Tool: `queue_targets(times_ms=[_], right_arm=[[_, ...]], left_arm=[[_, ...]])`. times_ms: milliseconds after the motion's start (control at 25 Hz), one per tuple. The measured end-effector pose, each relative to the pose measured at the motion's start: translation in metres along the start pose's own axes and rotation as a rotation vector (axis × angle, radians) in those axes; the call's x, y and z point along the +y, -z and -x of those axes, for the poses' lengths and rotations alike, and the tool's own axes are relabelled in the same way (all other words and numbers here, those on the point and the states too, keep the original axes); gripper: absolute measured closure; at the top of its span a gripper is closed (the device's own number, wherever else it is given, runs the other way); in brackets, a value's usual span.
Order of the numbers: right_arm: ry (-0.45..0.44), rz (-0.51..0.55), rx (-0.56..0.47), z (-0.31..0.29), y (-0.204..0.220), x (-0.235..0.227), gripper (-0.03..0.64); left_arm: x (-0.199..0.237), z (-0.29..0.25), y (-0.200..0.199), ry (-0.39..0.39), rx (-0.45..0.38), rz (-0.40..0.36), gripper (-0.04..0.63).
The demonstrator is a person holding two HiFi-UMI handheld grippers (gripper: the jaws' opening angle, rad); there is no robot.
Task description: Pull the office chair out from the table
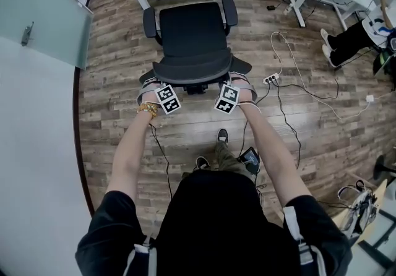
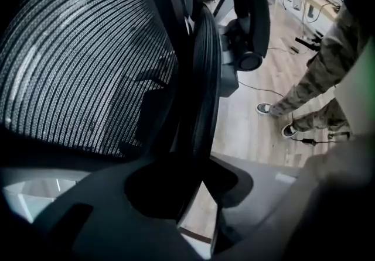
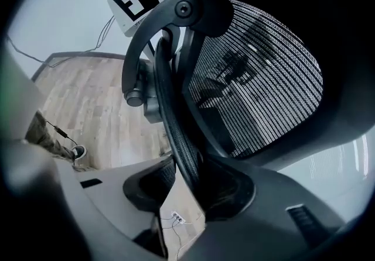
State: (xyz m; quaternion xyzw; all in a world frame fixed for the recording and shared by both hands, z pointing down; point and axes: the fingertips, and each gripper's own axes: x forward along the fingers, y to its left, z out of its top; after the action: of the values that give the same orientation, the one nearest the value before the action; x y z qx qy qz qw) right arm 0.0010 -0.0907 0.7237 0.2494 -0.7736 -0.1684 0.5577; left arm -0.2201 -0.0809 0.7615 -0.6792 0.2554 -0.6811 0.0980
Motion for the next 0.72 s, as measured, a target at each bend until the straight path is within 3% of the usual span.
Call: queue_targets(times_ms=[720], right_arm=[[-0.014,-0.016,0.015,0.029,-0.016,0.059,0.489]], left_arm=[[-0.046,0.028,0.032,-0.039,-0.015,-0.036,0.457]])
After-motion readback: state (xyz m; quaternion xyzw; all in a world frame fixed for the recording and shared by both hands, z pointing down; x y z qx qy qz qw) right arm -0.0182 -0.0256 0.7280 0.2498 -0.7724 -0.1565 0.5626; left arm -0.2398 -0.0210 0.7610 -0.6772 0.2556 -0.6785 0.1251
